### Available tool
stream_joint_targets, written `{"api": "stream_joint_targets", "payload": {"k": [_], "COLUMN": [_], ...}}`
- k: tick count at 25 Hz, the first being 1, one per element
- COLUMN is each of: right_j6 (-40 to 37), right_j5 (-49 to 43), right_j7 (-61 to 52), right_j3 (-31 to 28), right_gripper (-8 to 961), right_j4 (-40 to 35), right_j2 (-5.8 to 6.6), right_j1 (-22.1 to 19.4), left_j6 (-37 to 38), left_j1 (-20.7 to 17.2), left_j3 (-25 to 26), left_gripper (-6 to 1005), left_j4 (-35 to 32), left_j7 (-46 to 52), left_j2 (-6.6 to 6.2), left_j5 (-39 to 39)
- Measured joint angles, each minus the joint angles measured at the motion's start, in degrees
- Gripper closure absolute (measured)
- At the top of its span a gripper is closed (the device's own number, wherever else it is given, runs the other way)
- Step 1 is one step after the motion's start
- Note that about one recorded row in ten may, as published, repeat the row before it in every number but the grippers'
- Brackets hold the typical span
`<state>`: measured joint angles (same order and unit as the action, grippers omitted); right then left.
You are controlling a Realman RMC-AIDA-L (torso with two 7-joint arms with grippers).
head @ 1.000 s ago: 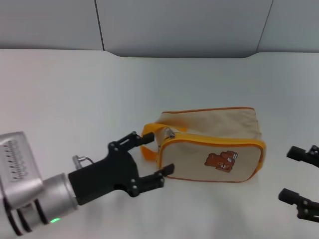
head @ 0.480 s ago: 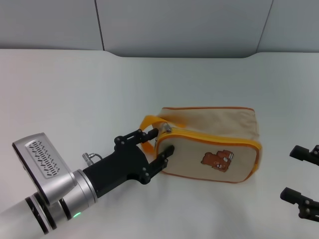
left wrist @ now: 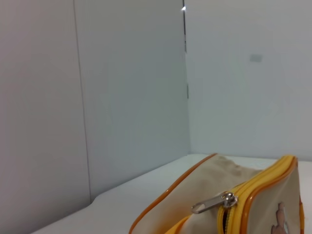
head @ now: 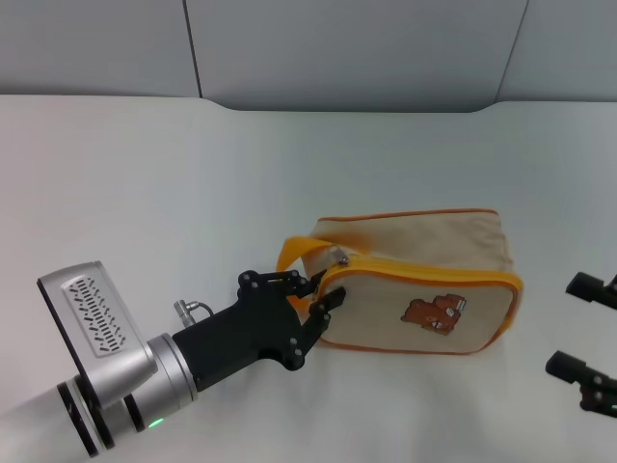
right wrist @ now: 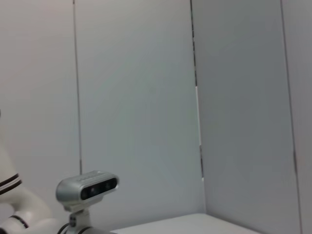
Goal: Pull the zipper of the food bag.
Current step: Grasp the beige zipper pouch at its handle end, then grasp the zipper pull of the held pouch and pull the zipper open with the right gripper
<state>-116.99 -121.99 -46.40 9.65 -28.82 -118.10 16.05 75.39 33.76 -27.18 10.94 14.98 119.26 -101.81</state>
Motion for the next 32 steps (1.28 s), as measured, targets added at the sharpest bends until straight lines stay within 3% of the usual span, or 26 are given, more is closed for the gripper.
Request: {"api": "stream_joint_targets", "payload": {"k": [9, 15, 16, 23, 32], "right_j6": [0.55, 10.12, 10.12, 19.06, 28.69], "right_j5": [5.85, 19.14, 19.14, 28.74, 25.42], "right_j7": [2.95, 34.67, 34.67, 75.02, 87.97], "right_j3": [-2.19, -2.25, -2.25, -2.09, -1.89], "right_gripper": [113, 113, 113, 112, 113], "right_j4": [2.35, 20.82, 20.82, 43.88, 49.13], "right_j2": [-0.37, -1.52, -1.52, -1.76, -1.78], "right_j1": [-0.41, -0.49, -0.49, 5.63, 10.39], "left_j6": [4.26, 12.98, 12.98, 16.09, 16.12], "left_j1": [-0.78, -0.78, -0.78, 1.37, 1.36], "left_j3": [2.32, 2.03, 2.03, 1.38, 1.16], "left_gripper": [847, 872, 872, 880, 889], "left_j4": [-0.96, -9.09, -9.09, -13.55, -14.43], "left_j7": [-4.34, -4.94, -4.94, -3.68, -3.45], "left_j2": [0.00, -0.09, -0.09, -0.16, -0.18], "left_j5": [-0.11, -0.15, -0.15, -0.85, -0.93]}}
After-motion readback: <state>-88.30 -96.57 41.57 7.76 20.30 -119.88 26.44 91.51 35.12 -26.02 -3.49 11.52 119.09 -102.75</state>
